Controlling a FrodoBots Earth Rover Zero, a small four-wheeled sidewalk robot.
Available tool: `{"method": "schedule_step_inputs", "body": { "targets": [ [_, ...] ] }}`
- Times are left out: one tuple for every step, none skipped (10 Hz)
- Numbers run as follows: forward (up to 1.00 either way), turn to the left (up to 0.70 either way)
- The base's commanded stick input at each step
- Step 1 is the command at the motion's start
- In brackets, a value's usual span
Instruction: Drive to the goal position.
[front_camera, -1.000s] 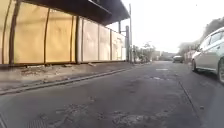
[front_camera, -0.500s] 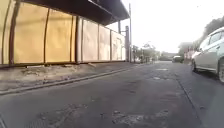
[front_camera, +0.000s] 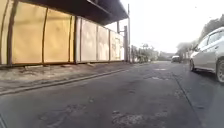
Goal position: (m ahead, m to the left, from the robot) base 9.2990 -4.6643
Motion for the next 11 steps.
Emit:
{"method": "schedule_step_inputs", "body": {
  "targets": [
    [1.0,0.0],
    [1.0,0.0],
    [1.0,0.0],
    [1.0,0.0],
    [1.0,0.0],
    [1.0,0.0],
    [1.0,0.0],
    [1.0,0.0],
    [1.0,0.0],
    [1.0,0.0],
    [1.0,0.0]
  ]
}}
